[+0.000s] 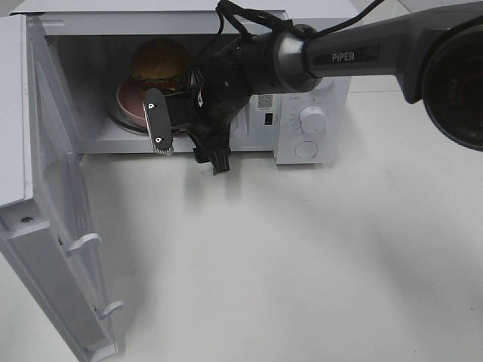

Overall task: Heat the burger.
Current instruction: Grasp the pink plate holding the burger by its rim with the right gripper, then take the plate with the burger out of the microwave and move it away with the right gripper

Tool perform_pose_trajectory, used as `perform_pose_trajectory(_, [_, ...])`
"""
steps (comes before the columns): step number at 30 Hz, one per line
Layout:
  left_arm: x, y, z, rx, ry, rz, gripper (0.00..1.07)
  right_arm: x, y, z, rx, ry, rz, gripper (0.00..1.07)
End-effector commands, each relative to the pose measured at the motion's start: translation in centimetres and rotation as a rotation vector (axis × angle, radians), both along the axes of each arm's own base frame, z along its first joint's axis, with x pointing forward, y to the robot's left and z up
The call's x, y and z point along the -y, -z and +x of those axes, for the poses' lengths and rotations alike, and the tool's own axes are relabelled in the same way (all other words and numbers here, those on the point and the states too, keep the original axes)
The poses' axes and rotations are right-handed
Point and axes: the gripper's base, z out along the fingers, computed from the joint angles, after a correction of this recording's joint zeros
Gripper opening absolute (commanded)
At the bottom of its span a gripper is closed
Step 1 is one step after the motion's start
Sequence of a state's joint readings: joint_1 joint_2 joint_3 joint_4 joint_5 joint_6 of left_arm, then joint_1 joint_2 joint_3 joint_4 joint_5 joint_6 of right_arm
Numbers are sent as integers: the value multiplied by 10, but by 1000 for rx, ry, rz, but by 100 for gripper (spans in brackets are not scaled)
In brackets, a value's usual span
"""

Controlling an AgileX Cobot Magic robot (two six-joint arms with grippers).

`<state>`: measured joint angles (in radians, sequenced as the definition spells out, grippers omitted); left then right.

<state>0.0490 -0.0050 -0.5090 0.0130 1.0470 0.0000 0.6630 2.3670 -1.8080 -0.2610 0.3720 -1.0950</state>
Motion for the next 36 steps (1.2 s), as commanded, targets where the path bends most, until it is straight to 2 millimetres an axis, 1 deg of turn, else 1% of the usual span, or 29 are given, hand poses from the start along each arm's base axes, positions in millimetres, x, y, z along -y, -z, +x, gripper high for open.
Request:
perform_pose_trajectory(1, [0, 0, -2, 26, -3, -2, 84, -1, -4, 1, 1, 14, 21, 55])
perform_pose_trajectory(2, [0, 0, -2, 26, -3, -2, 84, -1, -5, 1, -1, 15, 19, 49])
perform_pose_trajectory(3, [0, 0, -2, 26, -3, -2, 84, -1, -5, 1, -1, 15, 19, 49])
perform_pose_trajectory(4, [0, 0, -2, 26, -3, -2, 84, -1, -4, 0, -6, 15, 14, 35])
perform_pose_trajectory(5, [0, 0, -2, 26, -3, -2, 84, 0, -4, 0, -12, 17, 7, 27])
perform_pose_trajectory(6, [0, 0, -2, 26, -3, -2, 84, 0, -4, 0, -12, 17, 7, 27])
perform_pose_trajectory(8, [0, 0, -2, 26, -3, -2, 84, 0, -3, -2, -26, 20, -8, 4])
perform_pose_trajectory(9, [0, 0, -2, 26, -3, -2, 84, 0, -3, -2, -26, 20, -8, 4])
perform_pose_trajectory(10, [0, 0, -2, 26, -3, -2, 84, 0, -3, -1, -25, 19, -9, 0])
perform_pose_trajectory(21, [0, 0, -2, 26, -3, -2, 84, -9, -3, -10, -29, -7, -26, 0])
perform_pose_trajectory(23, [0, 0, -2, 26, -3, -2, 84, -9, -6, -11, -30, -10, -32, 0])
perform_pose_trajectory(25, [0, 0, -2, 26, -3, -2, 84, -9, -18, -14, 0, -34, -67, 0])
perform_pose_trajectory(27, [0, 0, -2, 26, -3, -2, 84, -12, -21, -17, 1, -41, -73, 0])
perform_pose_trajectory(28, [0, 0, -2, 26, -3, -2, 84, -10, -28, -19, 6, -40, -69, 0])
perform_pose_trajectory(34, [0, 0, -2, 26, -3, -2, 84, -7, -39, -25, 30, -50, -44, 0])
perform_pose_trajectory(36, [0, 0, -2, 26, -3, -2, 84, -2, -43, -31, 47, -65, -30, 0])
